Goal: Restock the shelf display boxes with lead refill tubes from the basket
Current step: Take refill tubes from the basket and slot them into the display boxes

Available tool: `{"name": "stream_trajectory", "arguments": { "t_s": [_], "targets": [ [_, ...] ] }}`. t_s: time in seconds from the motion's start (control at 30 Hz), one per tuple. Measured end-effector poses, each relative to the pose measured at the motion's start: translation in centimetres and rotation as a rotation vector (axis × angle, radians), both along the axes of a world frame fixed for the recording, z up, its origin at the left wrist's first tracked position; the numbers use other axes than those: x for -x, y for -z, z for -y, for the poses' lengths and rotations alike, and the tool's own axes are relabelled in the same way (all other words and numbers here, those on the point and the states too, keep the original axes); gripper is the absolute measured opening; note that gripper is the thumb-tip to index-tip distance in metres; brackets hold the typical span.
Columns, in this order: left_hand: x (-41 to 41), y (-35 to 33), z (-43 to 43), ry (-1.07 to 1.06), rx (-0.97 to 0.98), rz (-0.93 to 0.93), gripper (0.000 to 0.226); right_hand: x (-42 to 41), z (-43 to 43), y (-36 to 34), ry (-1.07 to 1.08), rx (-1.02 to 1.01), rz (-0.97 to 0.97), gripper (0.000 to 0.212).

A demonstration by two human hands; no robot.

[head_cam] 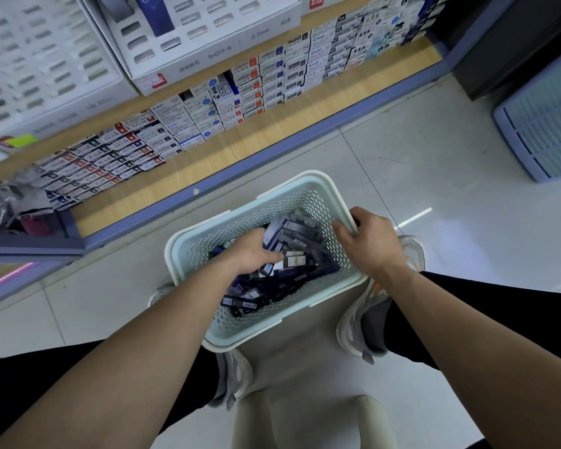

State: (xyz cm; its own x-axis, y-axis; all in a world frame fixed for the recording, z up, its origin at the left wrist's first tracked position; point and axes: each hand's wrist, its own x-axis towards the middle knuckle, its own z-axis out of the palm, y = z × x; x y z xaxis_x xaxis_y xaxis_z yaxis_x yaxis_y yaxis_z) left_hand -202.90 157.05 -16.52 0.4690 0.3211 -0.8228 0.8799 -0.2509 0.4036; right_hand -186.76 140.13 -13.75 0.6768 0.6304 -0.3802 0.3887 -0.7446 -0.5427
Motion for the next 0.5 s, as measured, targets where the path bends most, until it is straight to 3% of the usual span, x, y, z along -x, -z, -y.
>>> {"name": "stream_trajectory", "arguments": {
  "t_s": [0.1, 0.27, 0.37, 0.5],
  "targets": [
    [1.1, -1.7, -0.6, -0.026, -0.036, 0.005, 0.080, -0.2, 0.0, -0.1, -0.010, 0.023, -0.010, 0.025],
    [3.6, -6.0, -1.2, -0.137, -0.064, 0.056, 0.079, -0.1, -0.2, -2.3, 0.044, -0.064, 0.097, 0.046],
    [4.8, -8.4, -1.7, -0.191, -0.084, 0.085, 0.053, 0.6, -0.7, -4.6, -0.003, -0.143, 0.138, 0.039],
    [5.2, -11.9, -0.9, -0.375, -0.002, 0.261, 0.029, 2.9, -1.4, -6.9, -0.065, -0.127, -0.113, 0.033]
  ]
}}
